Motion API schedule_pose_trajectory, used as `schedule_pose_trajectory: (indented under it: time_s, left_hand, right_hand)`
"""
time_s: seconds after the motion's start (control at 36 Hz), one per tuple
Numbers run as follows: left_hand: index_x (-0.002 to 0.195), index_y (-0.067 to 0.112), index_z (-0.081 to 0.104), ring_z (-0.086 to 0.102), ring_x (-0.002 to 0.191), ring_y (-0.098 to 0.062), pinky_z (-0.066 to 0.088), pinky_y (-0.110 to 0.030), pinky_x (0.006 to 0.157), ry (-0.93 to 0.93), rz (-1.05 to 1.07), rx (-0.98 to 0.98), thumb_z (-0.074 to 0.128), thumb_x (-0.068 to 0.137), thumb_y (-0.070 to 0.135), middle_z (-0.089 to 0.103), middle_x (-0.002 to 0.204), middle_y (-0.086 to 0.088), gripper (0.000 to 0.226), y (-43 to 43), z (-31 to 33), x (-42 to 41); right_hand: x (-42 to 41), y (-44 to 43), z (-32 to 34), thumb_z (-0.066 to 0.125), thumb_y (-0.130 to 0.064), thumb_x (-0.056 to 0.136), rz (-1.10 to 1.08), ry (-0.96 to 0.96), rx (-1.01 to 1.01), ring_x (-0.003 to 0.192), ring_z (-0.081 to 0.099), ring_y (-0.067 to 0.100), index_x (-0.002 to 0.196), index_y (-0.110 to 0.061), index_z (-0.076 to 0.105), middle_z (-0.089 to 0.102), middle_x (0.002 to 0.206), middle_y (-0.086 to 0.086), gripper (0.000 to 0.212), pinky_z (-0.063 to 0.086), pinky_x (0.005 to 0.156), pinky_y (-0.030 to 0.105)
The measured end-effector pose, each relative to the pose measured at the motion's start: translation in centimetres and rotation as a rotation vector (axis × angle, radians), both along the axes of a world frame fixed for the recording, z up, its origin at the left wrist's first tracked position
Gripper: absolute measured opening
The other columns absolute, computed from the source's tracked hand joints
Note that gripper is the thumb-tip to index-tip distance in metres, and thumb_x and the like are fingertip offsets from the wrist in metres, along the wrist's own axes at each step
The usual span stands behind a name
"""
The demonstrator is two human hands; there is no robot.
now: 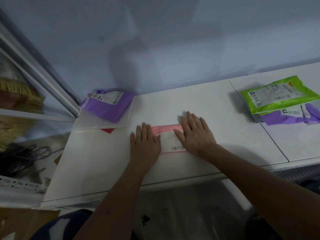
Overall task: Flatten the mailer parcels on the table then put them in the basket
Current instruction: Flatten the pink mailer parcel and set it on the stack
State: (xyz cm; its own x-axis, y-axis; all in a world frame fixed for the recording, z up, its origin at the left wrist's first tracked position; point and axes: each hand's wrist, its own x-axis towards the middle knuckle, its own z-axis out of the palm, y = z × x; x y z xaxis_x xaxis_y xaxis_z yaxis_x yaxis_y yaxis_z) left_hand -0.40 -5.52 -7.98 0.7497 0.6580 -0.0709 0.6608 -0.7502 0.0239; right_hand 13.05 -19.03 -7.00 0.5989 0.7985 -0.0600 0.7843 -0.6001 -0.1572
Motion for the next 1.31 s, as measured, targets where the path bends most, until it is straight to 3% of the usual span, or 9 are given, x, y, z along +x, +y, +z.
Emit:
schedule_pose_trajectory:
  time_s: [0.08,0.14,0.19,0.28,0.5,0.69,0.92,1.11,1.31]
  left_hand:
    - [0.149,0.003,0.025,0.011,0.147,-0.033,0.01,-0.048,0.117,-0.074,-0.094,0.093,0.017,0.093,0.035,0.014,0.158,-0.018,0.065,-0.4,1.2,0.7]
    - [0.151,0.006,0.017,0.003,0.148,-0.029,0.004,-0.041,0.118,-0.152,-0.193,0.08,0.028,0.097,0.023,0.006,0.159,-0.015,0.058,-0.6,2.1,1.9]
    - [0.152,0.008,0.013,0.001,0.148,-0.022,0.0,-0.032,0.118,-0.255,-0.2,-0.024,0.026,0.1,0.023,0.003,0.16,-0.011,0.056,-0.7,2.6,3.5]
    - [0.148,0.006,0.029,0.018,0.146,-0.022,0.006,-0.028,0.117,-0.378,-0.217,-0.197,0.015,0.098,0.038,0.025,0.156,-0.011,0.061,-1.6,2.2,4.1]
    - [0.152,0.025,0.017,0.008,0.147,-0.014,0.002,-0.031,0.118,-0.254,-0.163,-0.218,-0.008,0.08,0.059,0.017,0.159,0.006,0.083,-2.0,-0.4,4.5]
    - [0.152,0.021,0.017,0.005,0.148,-0.016,0.003,-0.042,0.119,-0.136,-0.105,-0.075,-0.011,0.085,0.054,0.014,0.16,0.003,0.08,-1.0,-0.6,4.0]
    - [0.152,0.016,0.017,0.006,0.148,-0.022,0.003,-0.047,0.119,-0.106,-0.083,-0.013,-0.013,0.085,0.056,0.014,0.16,-0.002,0.084,-0.2,-1.0,3.0]
    - [0.152,0.035,0.002,-0.002,0.148,-0.024,0.001,-0.051,0.118,-0.012,-0.044,-0.053,0.005,0.099,0.05,0.0,0.161,0.001,0.054,0.0,-0.2,1.5]
    - [0.151,0.039,0.002,-0.002,0.148,-0.029,0.003,-0.055,0.116,0.022,0.01,-0.065,0.006,0.1,0.048,0.0,0.161,-0.001,0.051,-0.5,0.2,0.5]
  right_hand:
    - [-0.8,0.6,0.7,-0.004,-0.057,0.097,0.06,-0.034,0.031,0.149,-0.006,0.023,0.154,-0.013,-0.003,-0.006,0.162,0.01,0.072,-0.005,0.121,0.039]
    - [-1.8,1.3,1.0,0.004,-0.054,0.1,0.052,0.036,0.08,0.149,-0.006,0.021,0.155,-0.014,0.0,-0.005,0.162,0.007,0.068,-0.005,0.12,0.037]
    - [-2.5,1.5,0.7,0.007,-0.05,0.102,0.054,0.049,0.096,0.149,-0.004,0.02,0.155,-0.015,0.002,-0.003,0.162,0.006,0.064,-0.004,0.121,0.037]
    - [-3.2,1.1,-0.3,0.012,-0.045,0.102,0.166,-0.045,0.053,0.149,0.002,0.024,0.154,-0.011,0.008,0.005,0.162,0.011,0.063,-0.003,0.12,0.038]
    - [-2.4,1.0,-1.4,0.033,-0.034,0.099,0.229,-0.045,0.094,0.147,0.018,0.027,0.152,-0.008,0.022,0.021,0.158,0.013,0.06,0.011,0.121,0.041]
    - [-1.4,0.5,-1.2,0.004,-0.042,0.098,0.176,0.015,0.124,0.149,0.004,0.016,0.154,-0.014,0.013,0.011,0.161,0.005,0.063,-0.01,0.118,0.027]
    - [0.7,-1.3,-1.0,-0.004,-0.055,0.093,0.11,0.074,0.037,0.149,-0.003,0.014,0.155,-0.015,0.002,0.003,0.162,0.002,0.073,-0.003,0.121,0.033]
    - [0.9,-1.2,-1.0,0.003,-0.057,0.097,0.082,0.098,-0.015,0.149,-0.008,0.015,0.154,-0.018,-0.006,-0.004,0.162,0.001,0.069,-0.003,0.121,0.038]
    - [0.3,-1.2,-0.6,0.005,-0.059,0.097,0.026,0.122,-0.031,0.149,-0.01,0.018,0.154,-0.018,-0.007,-0.008,0.162,0.002,0.071,-0.002,0.121,0.043]
